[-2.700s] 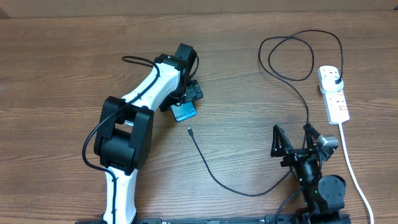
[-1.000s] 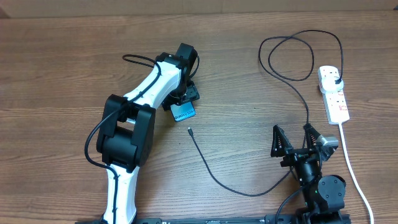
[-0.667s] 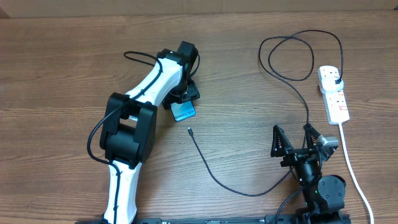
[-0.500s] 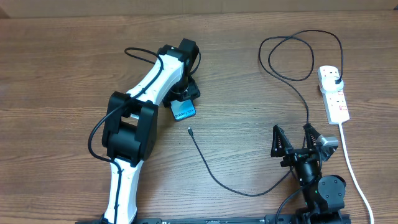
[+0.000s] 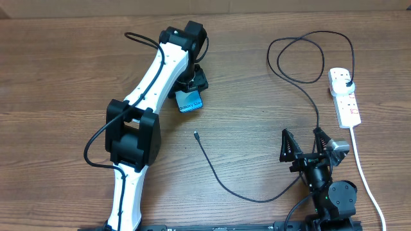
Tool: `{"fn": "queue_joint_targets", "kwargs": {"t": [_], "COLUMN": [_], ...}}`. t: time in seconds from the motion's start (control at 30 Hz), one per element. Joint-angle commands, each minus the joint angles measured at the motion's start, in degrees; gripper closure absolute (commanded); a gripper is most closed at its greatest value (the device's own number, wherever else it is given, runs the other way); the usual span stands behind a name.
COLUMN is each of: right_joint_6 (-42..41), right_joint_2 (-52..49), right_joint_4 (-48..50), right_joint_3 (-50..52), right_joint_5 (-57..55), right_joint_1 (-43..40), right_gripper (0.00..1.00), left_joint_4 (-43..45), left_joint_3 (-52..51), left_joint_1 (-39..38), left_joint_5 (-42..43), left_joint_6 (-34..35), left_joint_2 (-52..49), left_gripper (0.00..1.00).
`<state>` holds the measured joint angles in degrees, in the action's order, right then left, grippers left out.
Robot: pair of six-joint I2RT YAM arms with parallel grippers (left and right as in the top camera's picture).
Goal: Plug charger to phone and switch on socket
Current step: 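Lift the phone with the left gripper and tilt it upright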
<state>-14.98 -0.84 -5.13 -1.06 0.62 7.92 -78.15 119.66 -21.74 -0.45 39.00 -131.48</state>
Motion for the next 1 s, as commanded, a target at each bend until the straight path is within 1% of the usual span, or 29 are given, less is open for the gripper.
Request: {"fn": "queue_joint_targets", "kwargs": {"t": [0.0,0.03,0.23,0.47,0.67,0.8,0.97], "right_joint_6": [0.1,0.1,0.1,0.1,0.1,0.1,0.1], "right_joint_2": [0.7,0.7,0.7,0.7,0.7,0.7,0.7], "right_joint_4": [0.4,0.4,0.4,0.4,0.4,0.4,0.4], "right_joint_3": [0.6,0.6,0.6,0.6,0.6,0.6,0.6], "right_joint_5": [-0.5,-0.5,-0.5,-0.5,-0.5,-0.5,-0.5], "right_joint_1": [-0.2,-0.2,-0.2,-0.2,-0.2,-0.2,-0.2], "right_gripper": [0.0,0.0,0.0,0.0,0.0,0.0,0.0], "left_joint_4": [-1.4,-1.8,-3.5,-5.2,-9.2,-11.6,-14.3], "left_joint_3": [2.5,2.5,2.5,2.5,2.5,2.5,2.5], "left_joint_1": [0.0,0.0,0.0,0.0,0.0,0.0,0.0], "left_joint_5": [2.3,3.3,9.3,20.5,23.7,26.8,27.5], "left_joint_6": [-1.7,-1.7,-1.8,-3.5,-4.9,-7.8,-8.2], "left_joint_2": [0.0,0.0,0.0,0.0,0.0,0.0,0.0], "left_gripper": [0.92,0.96,0.96,0.96,0.96,0.96,0.96]}}
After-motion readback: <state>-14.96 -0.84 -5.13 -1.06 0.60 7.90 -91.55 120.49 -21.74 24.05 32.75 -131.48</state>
